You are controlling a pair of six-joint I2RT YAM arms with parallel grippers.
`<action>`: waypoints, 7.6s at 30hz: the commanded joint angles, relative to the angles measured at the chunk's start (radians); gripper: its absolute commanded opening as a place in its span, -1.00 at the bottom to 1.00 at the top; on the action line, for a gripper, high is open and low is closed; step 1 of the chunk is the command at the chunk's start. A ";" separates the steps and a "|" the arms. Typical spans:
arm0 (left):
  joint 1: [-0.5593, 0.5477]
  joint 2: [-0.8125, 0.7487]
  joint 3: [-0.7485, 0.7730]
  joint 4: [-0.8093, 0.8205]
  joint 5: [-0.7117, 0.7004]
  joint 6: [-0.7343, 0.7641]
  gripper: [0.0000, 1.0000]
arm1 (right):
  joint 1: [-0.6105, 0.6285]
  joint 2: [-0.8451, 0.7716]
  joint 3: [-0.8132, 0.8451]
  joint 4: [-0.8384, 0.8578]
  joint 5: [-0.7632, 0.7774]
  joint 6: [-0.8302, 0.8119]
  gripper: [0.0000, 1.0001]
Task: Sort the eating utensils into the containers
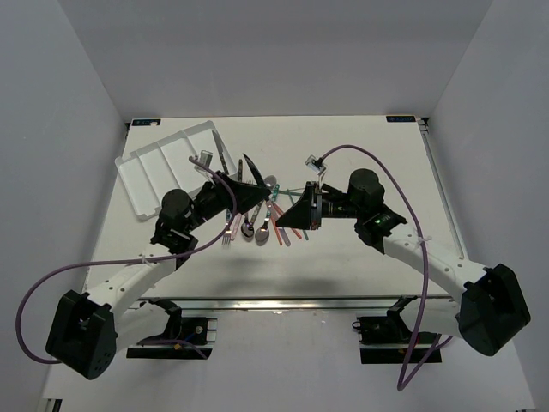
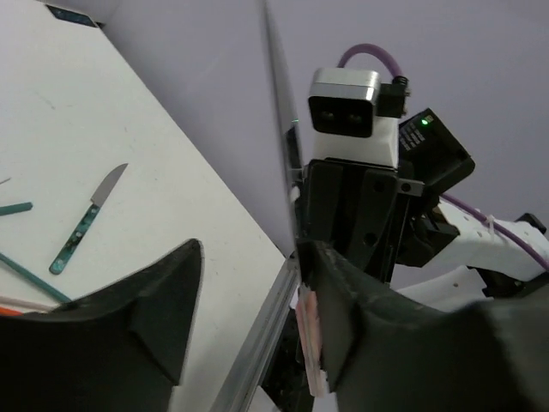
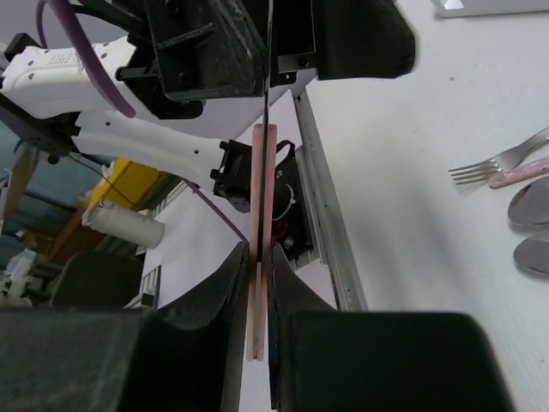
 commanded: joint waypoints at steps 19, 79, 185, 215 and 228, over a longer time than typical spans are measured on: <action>-0.017 0.146 0.460 -0.728 -0.679 0.312 -1.00 | -0.017 -0.105 0.068 -0.404 0.579 -0.170 0.79; 0.369 -0.104 0.460 -1.089 -0.693 0.507 0.96 | -0.062 -0.007 0.056 -0.706 1.242 -0.028 0.79; 0.487 1.253 1.668 -1.140 -0.465 0.380 -1.00 | 0.044 -0.251 -0.065 -0.590 1.036 -0.281 0.79; 0.486 0.183 0.806 -1.046 -0.497 0.343 0.96 | 0.039 0.196 0.159 -0.642 1.046 -0.393 0.23; 0.486 -0.353 0.160 -1.042 -0.600 0.487 0.96 | 0.039 0.638 0.438 -0.659 0.947 -0.485 -0.25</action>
